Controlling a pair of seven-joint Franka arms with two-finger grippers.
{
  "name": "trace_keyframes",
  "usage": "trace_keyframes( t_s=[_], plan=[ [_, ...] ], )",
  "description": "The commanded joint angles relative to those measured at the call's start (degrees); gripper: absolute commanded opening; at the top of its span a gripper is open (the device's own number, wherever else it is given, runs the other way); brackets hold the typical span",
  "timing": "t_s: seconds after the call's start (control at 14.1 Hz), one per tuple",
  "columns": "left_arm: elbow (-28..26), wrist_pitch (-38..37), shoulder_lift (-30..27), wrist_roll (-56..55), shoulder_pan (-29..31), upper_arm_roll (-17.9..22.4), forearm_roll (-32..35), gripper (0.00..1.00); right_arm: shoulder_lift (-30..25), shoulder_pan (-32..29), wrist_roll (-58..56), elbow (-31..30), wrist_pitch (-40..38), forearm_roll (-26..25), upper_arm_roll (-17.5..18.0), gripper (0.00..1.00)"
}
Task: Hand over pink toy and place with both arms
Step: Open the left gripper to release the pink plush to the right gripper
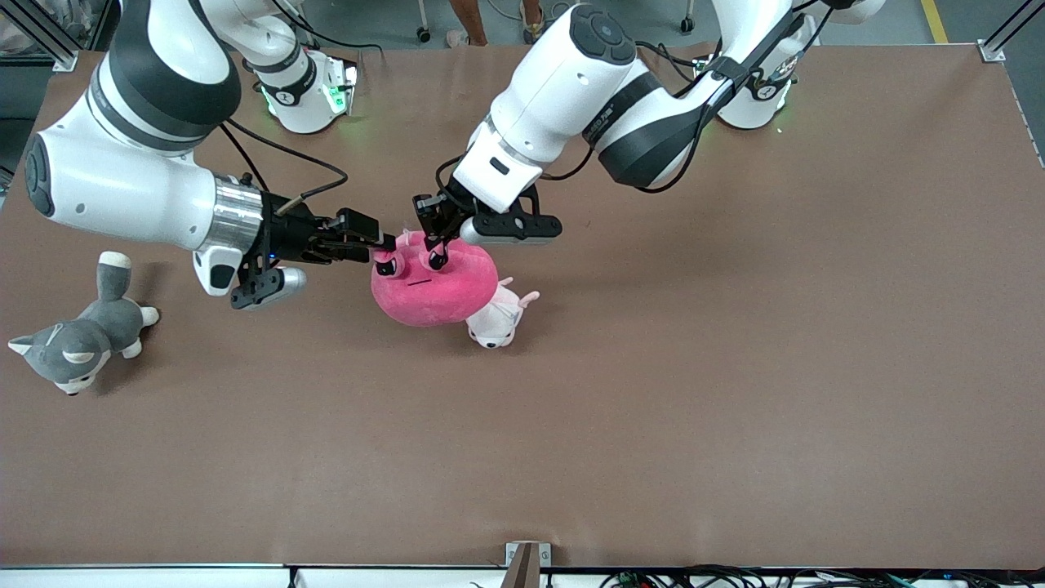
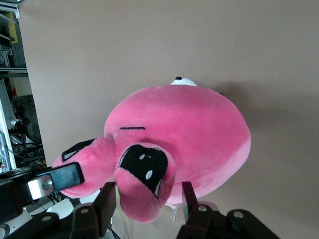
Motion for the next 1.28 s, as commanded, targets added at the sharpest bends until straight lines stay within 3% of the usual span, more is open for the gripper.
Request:
trace_keyframes(
  t_s=[0.0, 0.21, 0.5, 0.71, 0.78, 0.85, 0.92, 1.21],
  plan=[
    [1.18, 0.04, 0.36, -0.38, -0.36, 0.35, -0.64, 0.0, 0.44, 0.99, 1.03, 0.46, 0.63, 0.36, -0.18, 0.59],
    [1.18, 0.04, 0.36, -0.21, -0.36, 0.44, -0.64, 0.0, 0.53, 1.0, 0.95, 0.46, 0.64, 0.36, -0.18, 0.44],
    [1.18, 0.04, 0.27, -0.3, -0.27, 0.44, -0.64, 0.0, 0.53, 1.0, 0.95, 0.46, 0.55, 0.36, -0.18, 0.03],
    [1.18, 0.04, 0.36, 0.05, -0.18, 0.44, -0.56, 0.03, 0.53, 0.91, 0.95, 0.46, 0.55, 0.36, -0.18, 0.0],
    [1.09, 0.04, 0.36, -0.21, -0.01, 0.53, -0.56, 0.16, 0.53, 0.82, 0.95, 0.46, 0.55, 0.36, -0.18, 0.0],
    [0.83, -0.4, 0.1, -0.03, 0.86, 0.7, -0.64, 0.44, 0.53, 0.82, 0.95, 0.46, 0.46, 0.36, -0.18, 0.0],
    [0.57, -0.57, -0.25, 0.75, 1.83, 0.88, 0.14, 0.99, 0.53, 0.82, 0.95, 0.46, 0.46, 0.36, -0.18, 0.0],
    [0.56, -4.16, -0.61, 2.08, 3.42, 0.97, 1.11, 1.0, 0.27, 0.47, 0.86, 0.55, -0.24, 0.36, -0.27, 0.0]
  ],
)
